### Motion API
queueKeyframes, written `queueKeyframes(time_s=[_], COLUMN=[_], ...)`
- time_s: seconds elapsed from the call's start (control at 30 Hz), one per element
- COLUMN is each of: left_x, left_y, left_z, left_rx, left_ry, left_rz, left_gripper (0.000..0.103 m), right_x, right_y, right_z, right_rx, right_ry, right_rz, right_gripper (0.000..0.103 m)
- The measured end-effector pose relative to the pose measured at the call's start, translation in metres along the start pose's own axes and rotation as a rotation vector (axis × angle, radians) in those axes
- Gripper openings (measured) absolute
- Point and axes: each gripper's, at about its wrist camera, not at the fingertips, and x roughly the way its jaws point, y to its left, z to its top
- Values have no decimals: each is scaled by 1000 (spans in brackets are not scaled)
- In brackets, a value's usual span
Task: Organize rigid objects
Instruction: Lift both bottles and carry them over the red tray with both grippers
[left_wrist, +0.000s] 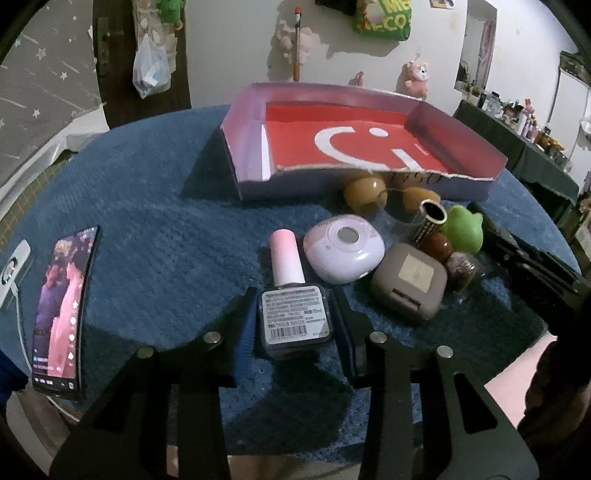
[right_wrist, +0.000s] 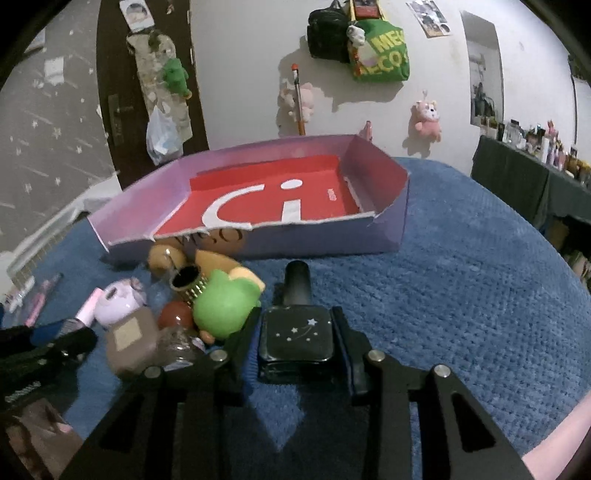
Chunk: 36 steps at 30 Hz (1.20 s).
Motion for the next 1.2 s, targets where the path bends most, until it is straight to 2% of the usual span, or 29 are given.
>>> queueKeyframes(time_s=[0.2,0.57,0.93,1.2], left_x=[-12,-17,-16,-10], left_y=[-2,2,-4,-14], left_z=[8,20,47,75], left_rx=[15,11,20,31], left_ry=[-42,-61,-85,-98], left_rz=[-7,-23,-42,-57], left_gripper=[36,35,35,35], right_x=[-17,-22,-24,-23], right_y=[2,8,10,6], right_z=[11,21,36,61], right_rx=[13,4,-17,-37], right_ry=[-30,-33,-47,-60], right_rz=[44,77,86,85], right_gripper=[37,37,37,37])
